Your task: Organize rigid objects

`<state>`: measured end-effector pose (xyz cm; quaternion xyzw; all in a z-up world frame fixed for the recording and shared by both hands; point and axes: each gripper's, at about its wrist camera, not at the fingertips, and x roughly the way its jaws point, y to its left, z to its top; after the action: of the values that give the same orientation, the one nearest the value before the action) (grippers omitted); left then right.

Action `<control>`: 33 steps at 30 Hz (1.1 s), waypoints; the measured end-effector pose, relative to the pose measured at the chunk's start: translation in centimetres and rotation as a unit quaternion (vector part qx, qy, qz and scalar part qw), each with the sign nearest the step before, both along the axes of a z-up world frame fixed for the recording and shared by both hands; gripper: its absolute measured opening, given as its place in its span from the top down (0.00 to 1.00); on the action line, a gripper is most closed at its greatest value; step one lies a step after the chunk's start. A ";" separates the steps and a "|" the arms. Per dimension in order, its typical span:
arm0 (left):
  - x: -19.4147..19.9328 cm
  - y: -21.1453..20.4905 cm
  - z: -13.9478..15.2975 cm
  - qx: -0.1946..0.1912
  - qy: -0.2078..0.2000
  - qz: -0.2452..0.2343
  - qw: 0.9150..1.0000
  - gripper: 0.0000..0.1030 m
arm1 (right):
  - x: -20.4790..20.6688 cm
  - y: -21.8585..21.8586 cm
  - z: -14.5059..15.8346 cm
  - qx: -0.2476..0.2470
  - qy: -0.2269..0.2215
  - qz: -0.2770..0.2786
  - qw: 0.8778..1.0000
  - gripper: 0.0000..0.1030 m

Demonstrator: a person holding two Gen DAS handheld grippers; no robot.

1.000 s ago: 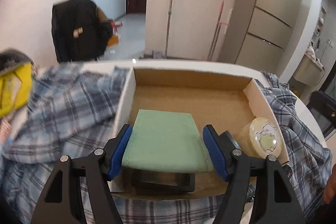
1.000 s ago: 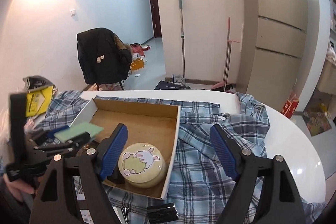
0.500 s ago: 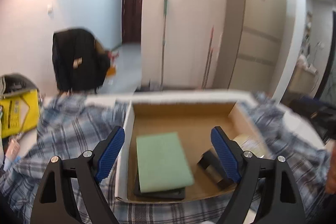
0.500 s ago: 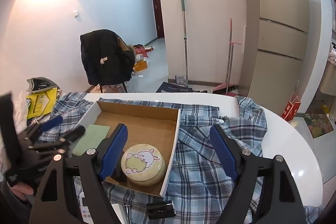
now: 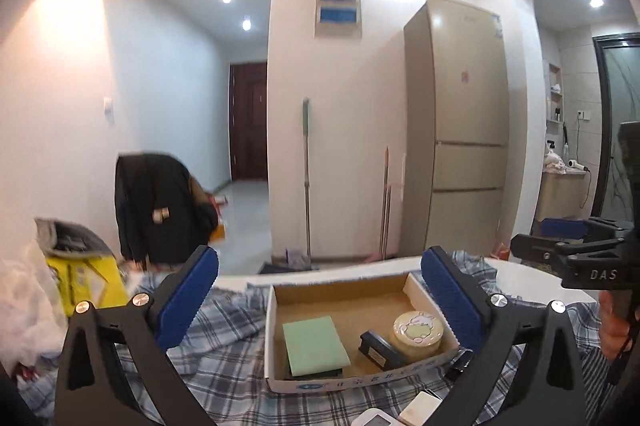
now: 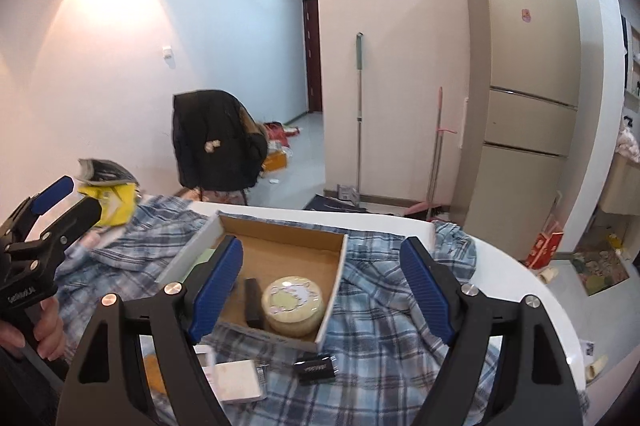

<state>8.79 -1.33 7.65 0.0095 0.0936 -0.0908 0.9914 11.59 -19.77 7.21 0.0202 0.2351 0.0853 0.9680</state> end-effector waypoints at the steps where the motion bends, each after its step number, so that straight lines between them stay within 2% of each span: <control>1: -0.9 0.0 0.3 0.002 -0.009 -0.001 1.000 0.00 | -0.5 0.0 0.2 0.007 -0.003 0.003 1.000 0.22; 3: -2.5 -0.1 1.0 0.009 -0.024 -0.001 1.000 0.00 | -1.6 -0.2 0.6 0.019 -0.014 0.003 1.000 0.22; 4: -3.2 -0.1 1.2 0.012 -0.028 0.005 1.000 0.00 | -2.0 -0.2 0.8 0.024 -0.020 0.003 1.000 0.19; 5: -3.9 -0.3 1.4 0.020 -0.032 0.026 0.999 0.00 | -2.5 -0.2 1.0 0.028 -0.025 0.005 0.999 0.13; 8: -5.6 -0.4 1.4 0.036 -0.046 0.088 0.994 0.00 | -2.9 0.2 0.9 0.025 -0.017 0.041 0.999 0.07; 10: -6.9 0.0 0.7 0.032 -0.057 0.072 0.995 0.00 | -3.5 0.6 0.4 0.019 -0.017 0.040 0.999 0.07; 12: -7.2 0.1 -0.2 0.035 -0.053 0.072 0.995 0.00 | -4.0 0.9 -0.4 0.017 -0.028 0.039 0.999 0.00; 17: -6.4 1.1 -2.3 0.018 -0.017 0.057 0.998 0.00 | -3.9 1.4 -2.6 0.002 -0.047 0.023 0.999 0.00; 20: -5.9 1.0 -4.3 0.023 -0.010 0.056 0.998 0.00 | -3.7 2.0 -4.0 -0.017 -0.057 0.024 0.998 0.00; 24: -4.5 1.2 -6.8 0.023 0.017 0.047 0.998 0.00 | -3.4 2.3 -5.8 -0.031 -0.068 0.008 0.997 0.00; 27: -4.1 0.8 -8.4 0.038 0.021 0.063 0.997 0.00 | -3.0 1.6 -7.1 -0.005 -0.058 0.013 0.998 0.00; 30: -3.4 -0.2 -9.2 0.061 0.044 0.051 0.996 0.00 | -1.9 1.1 -8.1 -0.012 -0.011 0.000 1.000 0.00; 33: -2.9 0.3 -9.3 0.051 0.057 0.049 0.996 0.00 | -0.9 0.8 -9.0 -0.013 0.027 0.001 1.000 0.00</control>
<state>5.90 -1.08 -1.68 0.0499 0.1546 -0.0381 0.9860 10.69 -19.00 -1.77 0.0095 0.2627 0.0827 0.9613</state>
